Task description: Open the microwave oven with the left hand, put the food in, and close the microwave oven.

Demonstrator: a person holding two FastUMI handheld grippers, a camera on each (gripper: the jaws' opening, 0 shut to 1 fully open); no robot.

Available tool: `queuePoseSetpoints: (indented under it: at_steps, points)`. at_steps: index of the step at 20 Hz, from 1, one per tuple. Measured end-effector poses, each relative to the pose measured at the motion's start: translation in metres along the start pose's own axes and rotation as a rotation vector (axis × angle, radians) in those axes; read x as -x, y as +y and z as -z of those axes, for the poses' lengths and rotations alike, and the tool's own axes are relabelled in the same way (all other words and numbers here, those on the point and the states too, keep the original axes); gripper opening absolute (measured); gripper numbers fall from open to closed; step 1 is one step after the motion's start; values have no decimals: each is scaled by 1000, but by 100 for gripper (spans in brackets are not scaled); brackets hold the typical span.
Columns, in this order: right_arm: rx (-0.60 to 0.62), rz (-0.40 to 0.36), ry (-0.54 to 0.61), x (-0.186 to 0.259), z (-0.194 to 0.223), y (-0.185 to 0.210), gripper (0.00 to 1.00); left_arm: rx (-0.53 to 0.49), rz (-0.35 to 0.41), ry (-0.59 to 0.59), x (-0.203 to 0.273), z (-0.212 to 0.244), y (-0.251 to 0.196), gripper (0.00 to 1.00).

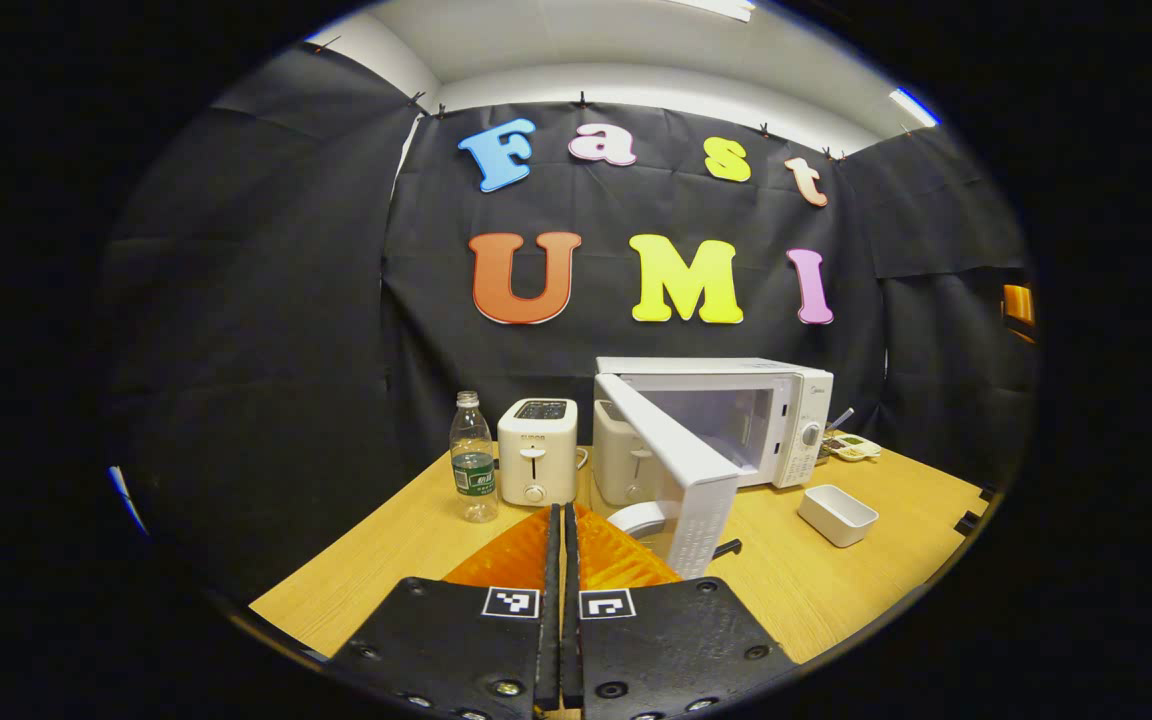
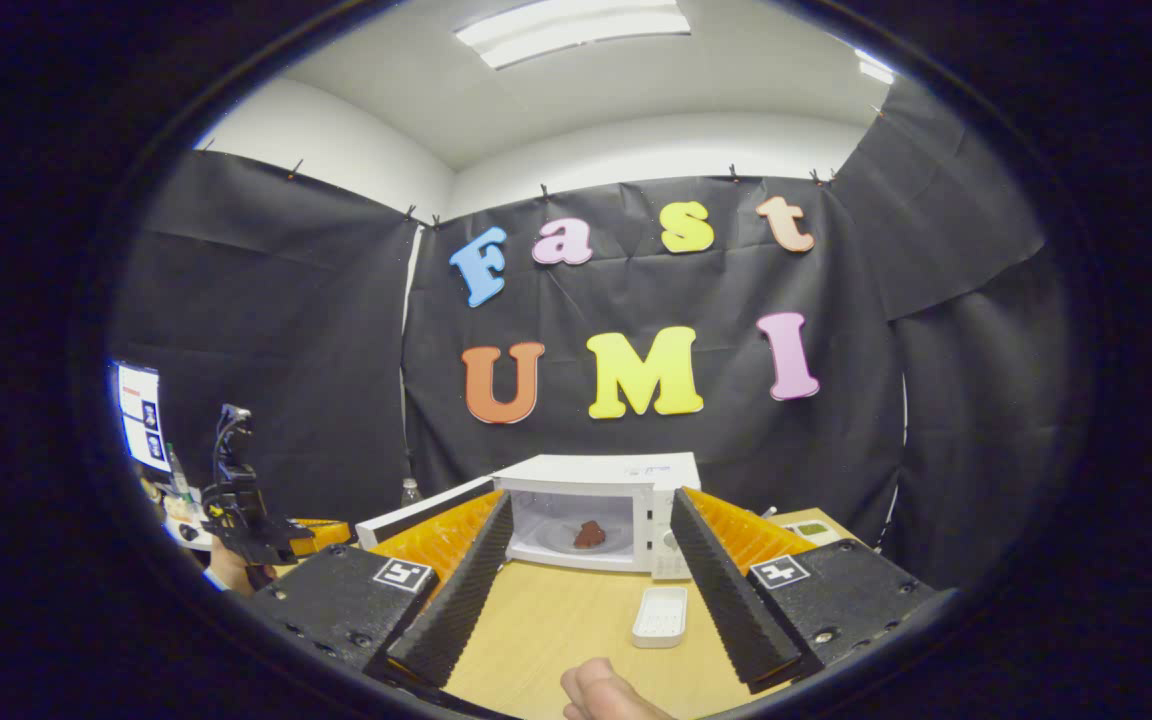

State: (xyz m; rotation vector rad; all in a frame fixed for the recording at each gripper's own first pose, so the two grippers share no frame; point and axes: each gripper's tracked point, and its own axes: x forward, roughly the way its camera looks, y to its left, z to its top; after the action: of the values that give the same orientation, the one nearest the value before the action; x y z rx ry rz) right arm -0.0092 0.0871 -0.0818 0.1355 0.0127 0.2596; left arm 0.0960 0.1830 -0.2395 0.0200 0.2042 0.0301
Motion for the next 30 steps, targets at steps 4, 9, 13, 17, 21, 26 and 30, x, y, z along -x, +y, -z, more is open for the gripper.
queuePoseSetpoints:
  at_steps: [4, 9, 13, 17, 21, 26, 30]
  points:
    - [13, 10, 5, 11, 1, -8, 90, -2, 5, 40, -18, 23, -2, 0]
    - [20, 18, 6, 22, 0, -15, 100, 14, 31, 5, -16, 20, -24, 0]
    - [13, 9, 24, 28, 3, -16, 90, 11, 80, 0, -20, 20, -55, 0]
    - [18, 32, 3, 40, -8, -35, 100, 35, 123, -5, -29, 20, -89, 0]
    - [21, 59, -28, 55, -15, -55, 90, 53, 144, 23, -49, 29, -122, 0]
    - [33, 88, -27, 65, -13, -77, 100, 90, 205, 36, -75, 31, -166, 14]
    - [23, 113, -30, 68, -11, -97, 90, 48, 167, 50, -102, 36, -180, 0]
